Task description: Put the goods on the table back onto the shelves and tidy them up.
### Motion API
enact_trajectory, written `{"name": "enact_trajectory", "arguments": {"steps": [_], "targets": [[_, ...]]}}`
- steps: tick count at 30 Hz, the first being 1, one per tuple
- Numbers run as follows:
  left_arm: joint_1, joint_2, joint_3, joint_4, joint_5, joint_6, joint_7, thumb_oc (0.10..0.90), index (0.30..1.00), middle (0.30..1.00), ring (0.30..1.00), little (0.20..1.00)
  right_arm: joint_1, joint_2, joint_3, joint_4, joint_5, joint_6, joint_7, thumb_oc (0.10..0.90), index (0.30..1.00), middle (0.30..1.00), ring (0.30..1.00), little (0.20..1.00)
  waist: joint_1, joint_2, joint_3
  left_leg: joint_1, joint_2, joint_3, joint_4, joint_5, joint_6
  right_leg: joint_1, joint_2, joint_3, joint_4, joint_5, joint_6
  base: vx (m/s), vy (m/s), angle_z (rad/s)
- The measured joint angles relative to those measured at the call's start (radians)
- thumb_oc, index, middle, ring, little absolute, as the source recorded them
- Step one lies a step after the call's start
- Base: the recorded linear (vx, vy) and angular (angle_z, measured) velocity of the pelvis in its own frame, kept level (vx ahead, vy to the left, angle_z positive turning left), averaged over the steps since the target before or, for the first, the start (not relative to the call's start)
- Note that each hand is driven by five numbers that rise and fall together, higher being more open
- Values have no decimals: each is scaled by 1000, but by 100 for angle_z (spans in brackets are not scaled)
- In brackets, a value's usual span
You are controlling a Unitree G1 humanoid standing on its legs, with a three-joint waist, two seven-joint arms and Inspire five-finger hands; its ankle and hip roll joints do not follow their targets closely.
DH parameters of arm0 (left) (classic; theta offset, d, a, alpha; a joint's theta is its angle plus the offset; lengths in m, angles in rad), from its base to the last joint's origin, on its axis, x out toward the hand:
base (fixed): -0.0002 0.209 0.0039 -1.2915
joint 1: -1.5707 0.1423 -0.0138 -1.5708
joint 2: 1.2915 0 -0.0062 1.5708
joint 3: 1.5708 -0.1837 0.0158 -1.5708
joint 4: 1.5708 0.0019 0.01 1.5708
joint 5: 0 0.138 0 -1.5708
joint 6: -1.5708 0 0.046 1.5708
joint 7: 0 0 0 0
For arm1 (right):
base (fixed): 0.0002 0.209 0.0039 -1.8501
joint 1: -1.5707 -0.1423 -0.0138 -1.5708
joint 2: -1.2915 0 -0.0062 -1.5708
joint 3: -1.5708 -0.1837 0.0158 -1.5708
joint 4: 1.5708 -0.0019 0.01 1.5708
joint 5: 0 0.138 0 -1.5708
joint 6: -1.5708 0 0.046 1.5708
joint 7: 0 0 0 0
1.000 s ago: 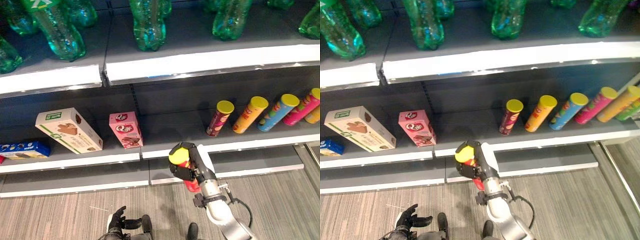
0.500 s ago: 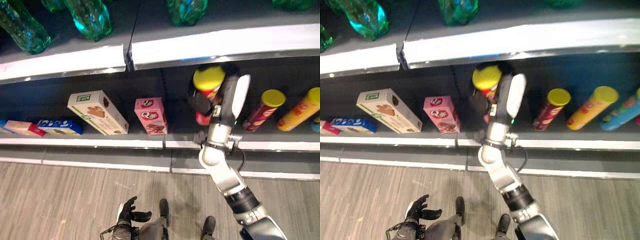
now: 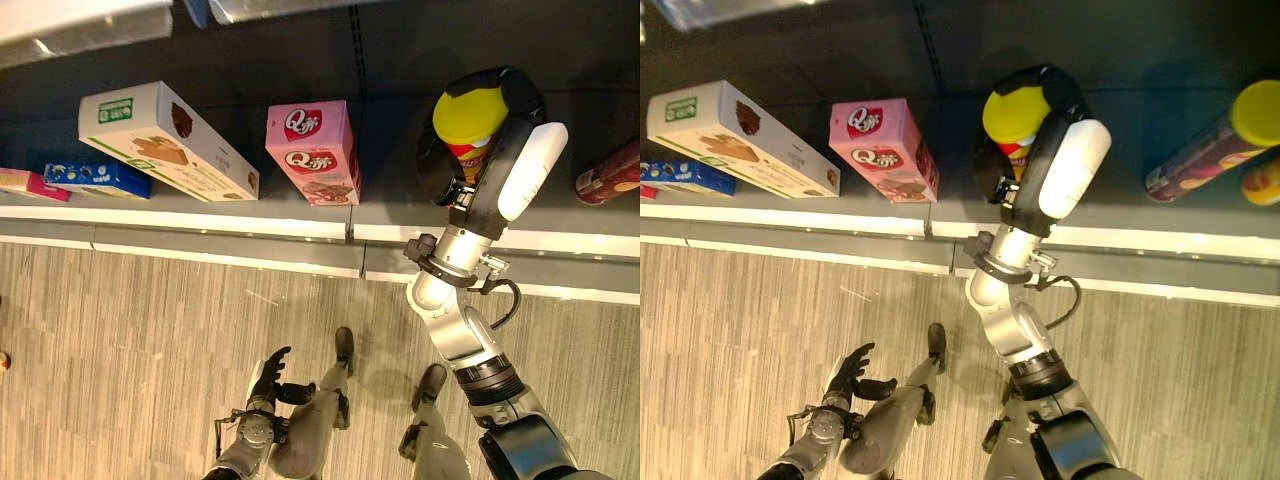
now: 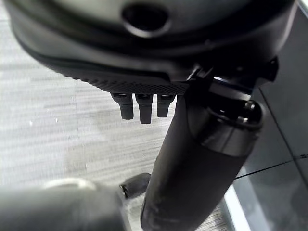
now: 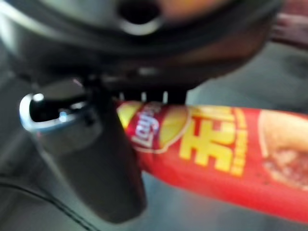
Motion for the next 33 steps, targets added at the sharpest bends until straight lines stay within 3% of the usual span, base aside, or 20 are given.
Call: {"name": "enact_trajectory", "arguments": {"steps": [6,10,13,18,21,33], "targets": [[-2,11,-17,-16,88,-22,39,800,900,900,900,900,-38,0,-86,34,-16,13,-107,400,300,300,300,300,22,20,6,-22,-28,12,0,5,8,-27,-30,6,-1,0,8,2,67,-1],[-4,10,-18,-27,126,-39,76,800,900,900,900,900,-98,-2,-166,65,-20,22,-162,400,300,300,300,300,22,50,-5,-36,-53,6,0,8,12,-39,-58,5,-2,8,28,38,56,4],[-4,11,-32,-29,156,-38,80,800,900,900,900,900,-99,-1,-167,56,-20,18,-192,400,300,300,300,300,22,84,-30,-53,-68,5,0,9,13,-57,-75,8,-1,16,44,15,22,1],[-4,9,-76,-50,235,-40,96,800,900,900,900,900,-99,5,-167,44,19,-3,-193,400,300,300,300,300,21,110,-50,-59,-82,8,0,14,21,-74,-92,27,0,25,59,24,37,-8],[-2,9,-76,-59,263,-38,114,800,900,900,900,900,-92,49,-163,-74,57,-25,-186,400,300,300,300,300,21,130,-66,-85,-90,8,0,15,22,-102,-101,30,-1,31,67,7,12,-2],[-43,17,-89,-100,347,-59,266,800,900,900,900,900,-133,6,-36,-133,-12,-64,-118,400,300,300,300,300,31,134,-62,-188,-99,21,0,22,30,-220,-115,51,18,32,71,11,1,-2]]}}
